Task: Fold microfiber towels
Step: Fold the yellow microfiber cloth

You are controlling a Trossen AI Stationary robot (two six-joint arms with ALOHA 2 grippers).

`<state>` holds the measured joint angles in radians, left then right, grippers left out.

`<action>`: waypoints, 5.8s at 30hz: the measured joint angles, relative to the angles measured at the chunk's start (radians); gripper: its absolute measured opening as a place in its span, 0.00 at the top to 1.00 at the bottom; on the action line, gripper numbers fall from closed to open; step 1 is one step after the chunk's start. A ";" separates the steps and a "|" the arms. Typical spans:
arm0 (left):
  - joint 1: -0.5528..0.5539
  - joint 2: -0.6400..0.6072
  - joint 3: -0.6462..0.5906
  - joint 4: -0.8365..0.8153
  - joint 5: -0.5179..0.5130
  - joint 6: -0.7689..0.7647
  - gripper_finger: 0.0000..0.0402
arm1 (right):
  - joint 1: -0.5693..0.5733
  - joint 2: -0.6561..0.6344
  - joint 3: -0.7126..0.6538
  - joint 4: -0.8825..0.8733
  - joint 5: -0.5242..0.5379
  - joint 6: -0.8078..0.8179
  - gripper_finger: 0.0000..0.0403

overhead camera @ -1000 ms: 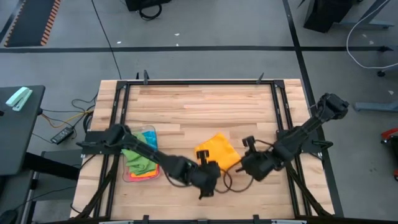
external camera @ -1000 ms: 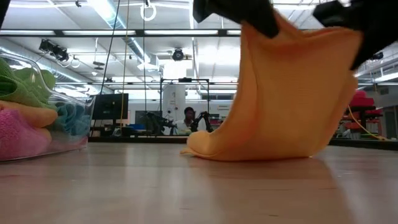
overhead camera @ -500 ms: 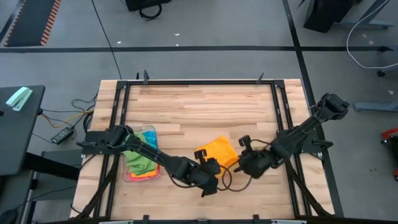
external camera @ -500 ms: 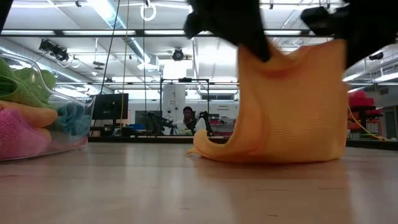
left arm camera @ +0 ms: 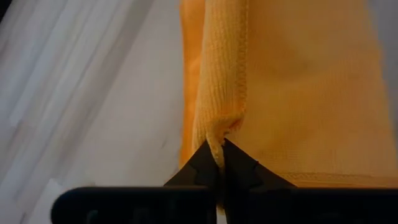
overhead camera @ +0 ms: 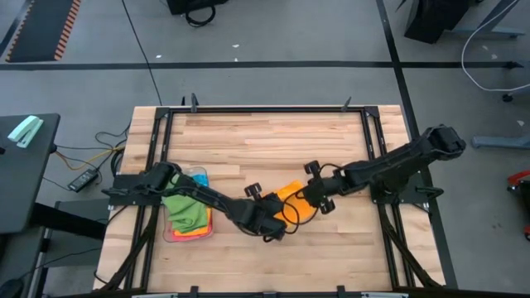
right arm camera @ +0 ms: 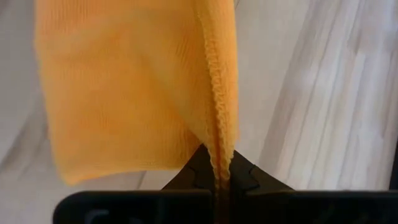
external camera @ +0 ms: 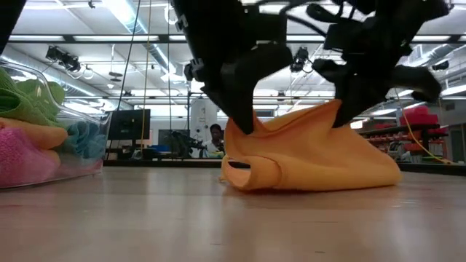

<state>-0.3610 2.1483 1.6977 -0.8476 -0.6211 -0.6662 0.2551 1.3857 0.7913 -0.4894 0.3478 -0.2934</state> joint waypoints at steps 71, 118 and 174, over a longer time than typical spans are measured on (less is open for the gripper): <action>0.115 0.032 -0.003 0.126 -0.032 1.006 0.70 | -0.170 -0.024 -0.251 0.517 -0.445 0.154 0.59; 0.462 0.045 -0.003 0.486 0.828 0.991 0.45 | 0.527 -0.297 -0.251 0.113 0.315 0.858 0.59; 0.498 0.202 0.001 0.500 0.990 0.923 0.74 | 0.301 -0.259 -0.367 0.769 -0.111 0.476 0.78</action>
<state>0.1374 2.3504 1.6990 -0.3475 0.3691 0.2573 0.5564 1.1271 0.4248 0.2793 0.2367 0.1829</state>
